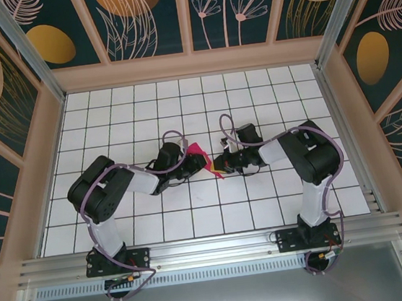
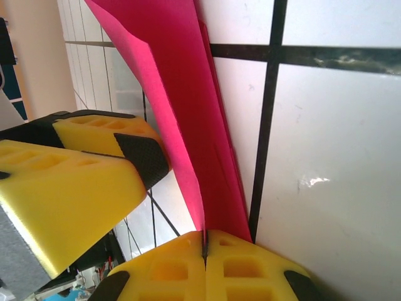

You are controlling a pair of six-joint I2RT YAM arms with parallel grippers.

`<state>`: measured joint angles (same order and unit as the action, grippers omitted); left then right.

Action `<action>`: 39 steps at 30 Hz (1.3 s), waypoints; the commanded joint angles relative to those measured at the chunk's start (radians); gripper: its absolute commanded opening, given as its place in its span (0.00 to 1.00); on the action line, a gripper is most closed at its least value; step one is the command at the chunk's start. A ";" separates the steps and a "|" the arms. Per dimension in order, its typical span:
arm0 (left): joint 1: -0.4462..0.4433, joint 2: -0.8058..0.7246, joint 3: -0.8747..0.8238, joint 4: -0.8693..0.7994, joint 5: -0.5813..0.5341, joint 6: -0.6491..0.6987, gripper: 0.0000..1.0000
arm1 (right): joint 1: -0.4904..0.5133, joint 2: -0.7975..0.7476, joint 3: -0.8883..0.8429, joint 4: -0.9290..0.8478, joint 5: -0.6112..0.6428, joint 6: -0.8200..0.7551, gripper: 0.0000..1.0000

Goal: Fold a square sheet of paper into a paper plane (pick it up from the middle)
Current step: Fold the wing for the fifth time at the center of the table.

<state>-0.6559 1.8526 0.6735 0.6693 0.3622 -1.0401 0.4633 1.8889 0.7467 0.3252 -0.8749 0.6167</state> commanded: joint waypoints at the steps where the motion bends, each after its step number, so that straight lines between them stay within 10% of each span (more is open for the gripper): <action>1: -0.005 0.016 0.027 -0.017 -0.004 0.005 0.27 | -0.006 0.038 0.017 -0.061 0.019 -0.002 0.00; 39: -0.006 0.062 0.105 -0.337 -0.141 -0.016 0.20 | 0.000 -0.074 0.044 -0.300 0.117 -0.182 0.11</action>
<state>-0.6643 1.8702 0.7826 0.4500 0.3031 -1.0592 0.4610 1.8492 0.7918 0.1230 -0.8124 0.4721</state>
